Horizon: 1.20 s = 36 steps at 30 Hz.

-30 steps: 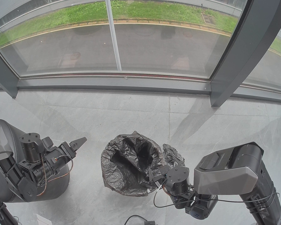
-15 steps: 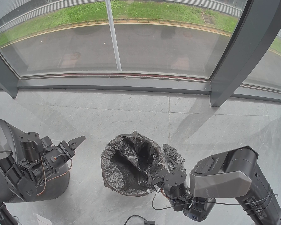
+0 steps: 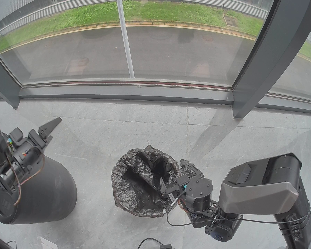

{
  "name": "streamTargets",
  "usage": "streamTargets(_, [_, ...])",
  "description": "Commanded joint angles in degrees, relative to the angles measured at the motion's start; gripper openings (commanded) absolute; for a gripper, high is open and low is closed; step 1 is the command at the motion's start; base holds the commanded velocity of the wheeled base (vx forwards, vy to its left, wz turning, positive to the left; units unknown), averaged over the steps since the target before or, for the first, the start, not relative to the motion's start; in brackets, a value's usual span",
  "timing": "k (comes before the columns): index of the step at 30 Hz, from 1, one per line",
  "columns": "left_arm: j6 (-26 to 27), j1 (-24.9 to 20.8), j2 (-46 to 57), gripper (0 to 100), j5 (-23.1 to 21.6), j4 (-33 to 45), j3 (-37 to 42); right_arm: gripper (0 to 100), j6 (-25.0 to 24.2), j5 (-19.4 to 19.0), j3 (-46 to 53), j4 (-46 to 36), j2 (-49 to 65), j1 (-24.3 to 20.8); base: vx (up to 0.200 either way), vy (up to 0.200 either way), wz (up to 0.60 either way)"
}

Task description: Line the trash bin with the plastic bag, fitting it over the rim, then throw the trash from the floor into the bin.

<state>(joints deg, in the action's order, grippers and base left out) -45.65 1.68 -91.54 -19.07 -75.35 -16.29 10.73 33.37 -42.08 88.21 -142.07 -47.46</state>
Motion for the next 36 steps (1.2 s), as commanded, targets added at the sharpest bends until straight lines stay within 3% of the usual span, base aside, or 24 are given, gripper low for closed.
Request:
streamTargets(1, [-7.70,14.31,19.73,100,-11.87,14.09,-7.36,100,0.35,0.03,-0.02,0.21,6.98,1.05,0.000,0.000,0.00])
streamTargets(4, [-16.31,21.70,24.30,100,-18.64,25.60,-13.77,100,0.35,0.12,0.25,0.29,8.39,1.93,0.000,0.000,0.00])
streamTargets(7, [-21.06,28.55,26.32,100,-25.14,33.51,-18.43,100,0.35,0.12,0.33,0.29,9.62,3.42,0.000,0.000,0.00])
streamTargets(8, [-21.14,28.90,26.41,100,-25.41,33.69,-18.52,100,0.35,0.12,0.33,0.29,9.62,3.42,0.000,0.000,0.00])
streamTargets(9, [-22.02,32.42,27.20,100,-28.92,35.01,-19.31,100,0.26,0.12,0.33,0.29,10.23,4.30,0.000,0.000,0.00])
streamTargets(12, [-23.43,36.90,28.70,100,-33.84,35.36,-19.40,100,0.08,0.12,0.51,0.29,11.29,5.71,0.000,0.000,0.00])
streamTargets(16, [-27.30,40.86,31.16,100,-38.50,35.89,-18.43,100,-0.09,0.12,0.51,0.21,11.82,7.29,0.000,0.000,0.00])
streamTargets(25, [-28.17,41.65,34.67,100,-39.56,40.19,-14.74,100,0.08,0.12,0.25,-0.14,12.34,9.67,0.000,0.000,0.00])
streamTargets(29, [-28.09,41.21,36.08,100,-42.81,40.98,-13.51,100,0.26,0.03,0.16,-0.14,12.34,10.63,0.000,0.000,0.00])
streamTargets(30, [-27.47,41.12,35.20,100,-45.09,40.46,-13.77,100,0.26,0.03,0.07,-0.14,12.34,11.07,0.000,0.000,0.00])
streamTargets(33, [-24.57,39.71,32.21,100,-45.53,39.40,-15.18,100,0.26,0.03,-0.02,-0.14,12.25,11.33,0.000,0.000,0.00])
streamTargets(36, [-16.48,34.62,27.38,100,-41.05,39.14,-17.11,100,0.35,0.03,0.07,-0.14,12.17,11.33,0.000,0.000,0.00])
